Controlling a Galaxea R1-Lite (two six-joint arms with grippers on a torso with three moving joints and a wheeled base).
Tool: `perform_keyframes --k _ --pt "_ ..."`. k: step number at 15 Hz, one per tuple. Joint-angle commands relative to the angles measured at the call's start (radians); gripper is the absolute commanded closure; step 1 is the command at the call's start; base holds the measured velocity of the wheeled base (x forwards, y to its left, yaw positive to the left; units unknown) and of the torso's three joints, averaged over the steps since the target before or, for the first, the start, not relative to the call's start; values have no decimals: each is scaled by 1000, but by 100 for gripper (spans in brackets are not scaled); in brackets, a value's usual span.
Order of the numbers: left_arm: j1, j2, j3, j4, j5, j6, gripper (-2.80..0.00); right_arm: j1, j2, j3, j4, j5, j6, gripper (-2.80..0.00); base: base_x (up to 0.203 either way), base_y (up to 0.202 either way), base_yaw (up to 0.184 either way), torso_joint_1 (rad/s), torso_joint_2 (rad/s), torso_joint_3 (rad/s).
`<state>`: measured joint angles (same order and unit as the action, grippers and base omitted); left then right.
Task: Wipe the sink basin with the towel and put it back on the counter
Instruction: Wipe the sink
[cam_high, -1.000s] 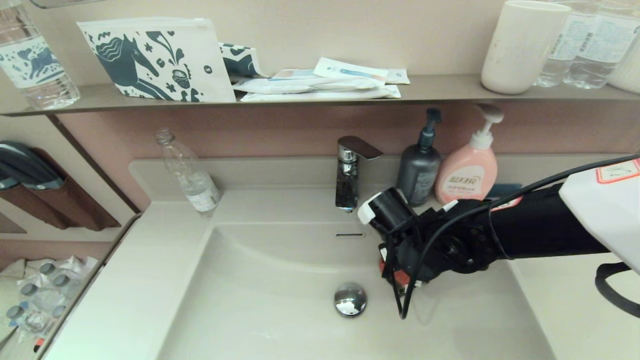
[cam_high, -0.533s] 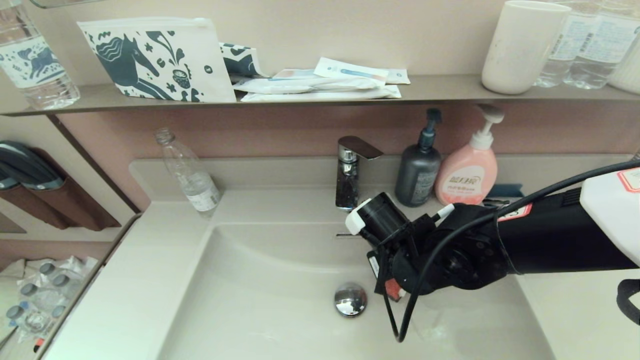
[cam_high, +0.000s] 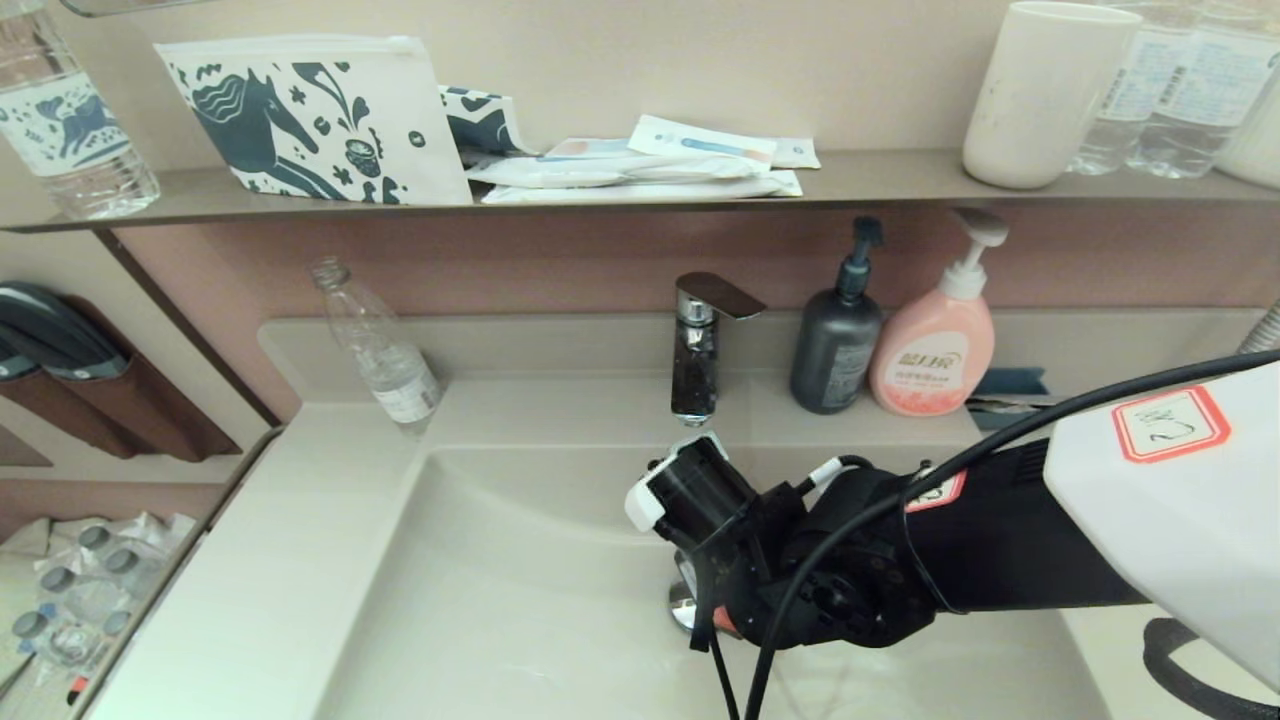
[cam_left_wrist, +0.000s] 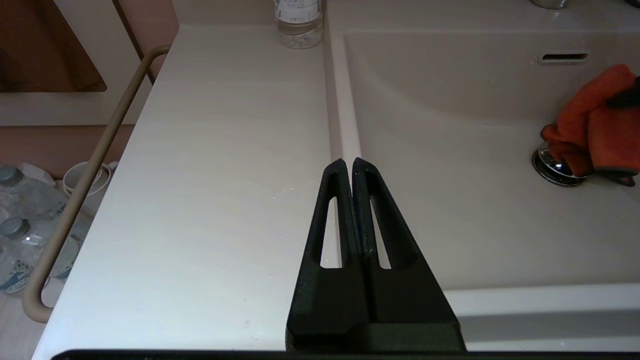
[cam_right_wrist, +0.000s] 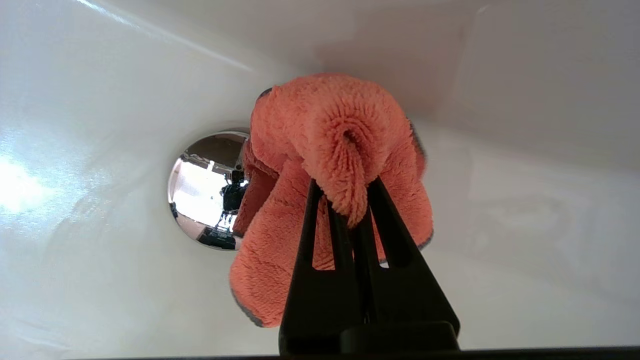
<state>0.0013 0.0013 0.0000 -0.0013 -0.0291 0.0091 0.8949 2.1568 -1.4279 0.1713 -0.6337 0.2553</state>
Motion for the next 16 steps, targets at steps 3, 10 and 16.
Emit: perform_keyframes --k 3,10,16 --pt "0 0 0 0 1 0 0 -9 58 -46 -12 3 1 0 0 0 0 0 0 0" --pt "0 0 0 0 1 0 0 -75 132 -95 -11 -1 -22 0 0 0 0 0 0 0" --pt "0 0 0 0 1 0 0 -143 101 -53 -3 -8 -25 0 0 0 0 0 0 0"
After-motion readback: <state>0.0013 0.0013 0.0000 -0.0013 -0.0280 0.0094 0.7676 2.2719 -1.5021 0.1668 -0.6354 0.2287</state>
